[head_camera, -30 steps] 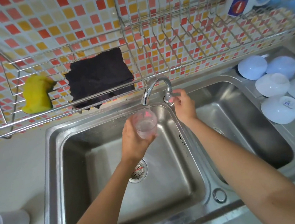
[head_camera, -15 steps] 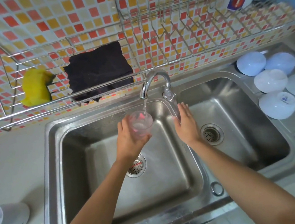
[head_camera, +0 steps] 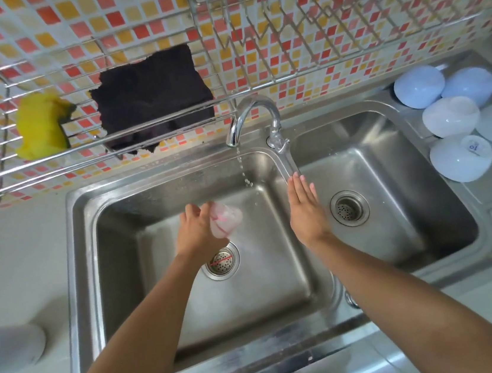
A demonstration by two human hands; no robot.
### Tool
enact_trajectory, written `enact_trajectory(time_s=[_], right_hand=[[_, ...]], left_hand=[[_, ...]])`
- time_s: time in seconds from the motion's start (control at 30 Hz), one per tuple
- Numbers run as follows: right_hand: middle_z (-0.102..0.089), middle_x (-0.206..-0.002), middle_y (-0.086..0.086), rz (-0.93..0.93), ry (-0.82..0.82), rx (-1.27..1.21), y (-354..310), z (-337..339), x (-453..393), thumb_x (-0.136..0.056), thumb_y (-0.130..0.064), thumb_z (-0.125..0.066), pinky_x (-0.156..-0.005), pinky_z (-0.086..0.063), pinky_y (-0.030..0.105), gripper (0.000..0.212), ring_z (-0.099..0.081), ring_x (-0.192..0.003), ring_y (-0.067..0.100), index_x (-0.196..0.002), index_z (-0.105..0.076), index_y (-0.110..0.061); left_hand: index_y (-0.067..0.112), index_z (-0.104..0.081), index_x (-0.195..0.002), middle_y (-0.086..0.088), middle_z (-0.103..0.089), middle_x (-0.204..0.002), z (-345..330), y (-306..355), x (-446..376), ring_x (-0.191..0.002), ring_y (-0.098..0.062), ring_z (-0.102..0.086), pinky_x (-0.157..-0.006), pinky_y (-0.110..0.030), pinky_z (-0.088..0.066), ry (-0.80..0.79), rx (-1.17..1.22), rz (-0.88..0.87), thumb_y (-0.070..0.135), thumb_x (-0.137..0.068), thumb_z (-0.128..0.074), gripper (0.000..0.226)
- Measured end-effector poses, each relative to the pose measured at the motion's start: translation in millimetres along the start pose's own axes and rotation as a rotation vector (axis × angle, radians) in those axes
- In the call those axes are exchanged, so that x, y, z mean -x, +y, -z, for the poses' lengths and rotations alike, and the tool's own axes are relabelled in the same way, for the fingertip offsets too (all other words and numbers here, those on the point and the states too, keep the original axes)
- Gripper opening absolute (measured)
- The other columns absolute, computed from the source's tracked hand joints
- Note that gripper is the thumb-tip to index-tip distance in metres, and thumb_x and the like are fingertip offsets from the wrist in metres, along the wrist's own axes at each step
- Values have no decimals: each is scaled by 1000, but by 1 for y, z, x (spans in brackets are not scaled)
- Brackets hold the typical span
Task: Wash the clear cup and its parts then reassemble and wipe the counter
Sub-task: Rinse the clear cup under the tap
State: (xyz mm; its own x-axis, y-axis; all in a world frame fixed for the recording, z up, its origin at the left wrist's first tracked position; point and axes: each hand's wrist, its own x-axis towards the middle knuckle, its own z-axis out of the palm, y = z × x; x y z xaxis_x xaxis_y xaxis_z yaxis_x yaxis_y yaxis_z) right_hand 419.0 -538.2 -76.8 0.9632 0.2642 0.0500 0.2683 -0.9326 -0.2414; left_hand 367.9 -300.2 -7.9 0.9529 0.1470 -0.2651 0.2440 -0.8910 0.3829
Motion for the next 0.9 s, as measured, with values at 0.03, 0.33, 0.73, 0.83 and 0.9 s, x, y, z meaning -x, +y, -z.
enact_trajectory(time_s=[0.03,0.33,0.73,0.83,0.9], right_hand=[[-29,-150,28,0,-2,5,0,0,0,-74,18,-45,-116,-11,46,71,-25,-141,41,-143,-29,9],[-20,-154,26,-13,11,-3,-1,-1,0,-79,19,-41,-116,0,41,71,-16,-145,38,-146,-23,7],[-2,-158,22,2,-18,44,0,1,2,-83,17,-31,-118,9,39,72,1,-147,33,-149,-6,4],[-5,-158,24,14,-26,38,2,-2,0,-84,18,-33,-116,10,39,70,-1,-147,35,-149,-9,5],[-3,-158,23,14,-56,35,2,0,-2,-85,17,-32,-116,10,39,70,1,-147,34,-149,-8,4]], left_hand=[[20,-43,-135,-10,-39,-119,0,-3,0,-112,-31,-41,-94,-39,-43,-19,-30,-1,33,-63,-83,83],[27,-37,-140,-8,-39,-122,3,-15,0,-113,-26,-40,-99,-35,-35,-60,-404,-52,48,-67,-77,86],[32,-39,-136,-6,-38,-127,17,-16,6,-114,-24,-40,-94,-36,-33,55,-840,-232,27,-80,-64,62],[33,-39,-136,-5,-38,-127,16,-20,12,-116,-23,-40,-96,-37,-32,69,-838,-234,26,-81,-63,61],[34,-39,-136,-4,-39,-127,18,-24,19,-116,-23,-40,-96,-37,-32,93,-826,-228,25,-78,-67,64]])
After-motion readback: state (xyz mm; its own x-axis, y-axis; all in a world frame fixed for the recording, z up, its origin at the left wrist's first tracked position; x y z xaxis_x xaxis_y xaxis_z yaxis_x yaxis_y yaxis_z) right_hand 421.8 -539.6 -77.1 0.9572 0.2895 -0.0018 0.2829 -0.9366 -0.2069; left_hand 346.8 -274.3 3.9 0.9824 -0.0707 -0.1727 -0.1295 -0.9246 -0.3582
